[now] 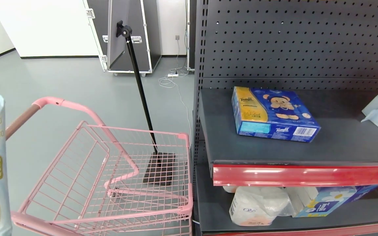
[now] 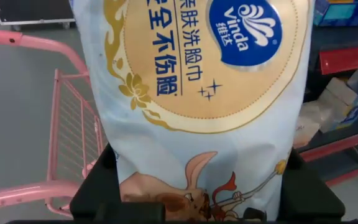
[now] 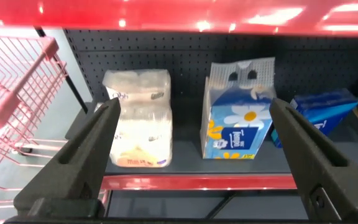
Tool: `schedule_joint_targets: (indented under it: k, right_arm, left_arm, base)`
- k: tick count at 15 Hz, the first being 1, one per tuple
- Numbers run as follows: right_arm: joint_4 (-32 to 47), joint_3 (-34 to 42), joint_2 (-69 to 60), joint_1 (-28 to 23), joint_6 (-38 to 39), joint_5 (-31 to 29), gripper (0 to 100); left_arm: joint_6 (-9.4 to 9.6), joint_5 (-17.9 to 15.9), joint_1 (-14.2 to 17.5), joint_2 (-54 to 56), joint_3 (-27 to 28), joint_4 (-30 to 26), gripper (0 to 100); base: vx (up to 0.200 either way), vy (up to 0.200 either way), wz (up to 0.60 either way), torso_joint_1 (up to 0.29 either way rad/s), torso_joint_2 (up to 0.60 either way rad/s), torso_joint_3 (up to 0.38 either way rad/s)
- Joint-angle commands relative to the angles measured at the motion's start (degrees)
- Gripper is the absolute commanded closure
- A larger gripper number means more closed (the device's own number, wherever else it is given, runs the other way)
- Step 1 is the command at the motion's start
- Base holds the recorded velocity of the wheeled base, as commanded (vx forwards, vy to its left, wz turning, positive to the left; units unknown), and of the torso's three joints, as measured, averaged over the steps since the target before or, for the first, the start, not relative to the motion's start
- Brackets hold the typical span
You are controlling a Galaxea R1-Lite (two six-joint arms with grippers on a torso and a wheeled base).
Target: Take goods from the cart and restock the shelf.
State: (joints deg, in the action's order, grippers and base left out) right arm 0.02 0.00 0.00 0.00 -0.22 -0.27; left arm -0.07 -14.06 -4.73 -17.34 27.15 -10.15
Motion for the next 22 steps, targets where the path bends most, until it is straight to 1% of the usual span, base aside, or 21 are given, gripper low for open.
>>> schedule_joint_targets:
  k: [1, 5, 7, 11, 16, 18, 19, 21, 22]
  right_arm:
    - [-0.02, 0.0, 0.0, 0.0, -0.04, 0.0, 0]
    - [-0.02, 0.0, 0.0, 0.0, -0.04, 0.0, 0]
    - [-0.02, 0.0, 0.0, 0.0, -0.04, 0.0, 0]
    - [-0.02, 0.0, 0.0, 0.0, -0.04, 0.0, 0]
    - [-0.02, 0.0, 0.0, 0.0, -0.13, 0.09, 0]
    - [-0.02, 0.0, 0.0, 0.0, -0.04, 0.09, 0]
    - [-0.02, 0.0, 0.0, 0.0, -0.04, 0.18, 0]
    - [-0.02, 0.0, 0.0, 0.0, -0.04, 0.18, 0]
    - [-0.02, 0.0, 0.0, 0.0, -0.04, 0.18, 0]
  left_arm:
    - [-0.01, -0.09, -0.02, 1.25, -0.17, 0.05, 100]
    - [0.07, -0.09, -0.02, -0.51, 0.45, 0.75, 100]
    - [0.07, -0.45, -0.54, -1.3, 0.45, 2.33, 100]
    - [0.25, -0.45, -0.54, -3.5, 0.54, 4.97, 100]
    - [0.25, -0.45, -0.54, -3.32, 0.54, 5.06, 100]
    - [0.6, -0.36, -0.54, -3.14, 0.45, 4.97, 100]
    - [1.57, -0.36, -0.54, -3.06, 0.27, 4.97, 100]
    - [1.83, -0.36, -0.54, -2.97, 0.1, 4.97, 100]
    - [1.83, -0.36, -0.54, -2.97, 0.1, 4.88, 100]
  base:
    - [0.0, 0.0, 0.0, 0.193, -0.57, -0.373]
    - [0.0, 0.0, 0.0, 0.222, -0.58, -0.37]
    - [0.0, 0.0, 0.0, 0.18, -0.44, -0.271]
    - [0.0, 0.0, 0.0, 0.165, -0.39, -0.233]
    - [0.0, 0.0, 0.0, 0.155, -0.36, -0.213]
    - [0.0, 0.0, 0.0, 0.168, -0.37, -0.212]
    - [0.0, 0.0, 0.0, 0.144, -0.34, -0.188]
    - [0.0, 0.0, 0.0, 0.021, -0.04, -0.028]
    - [0.0, -0.2, 0.0, 0.017, -0.02, -0.007]
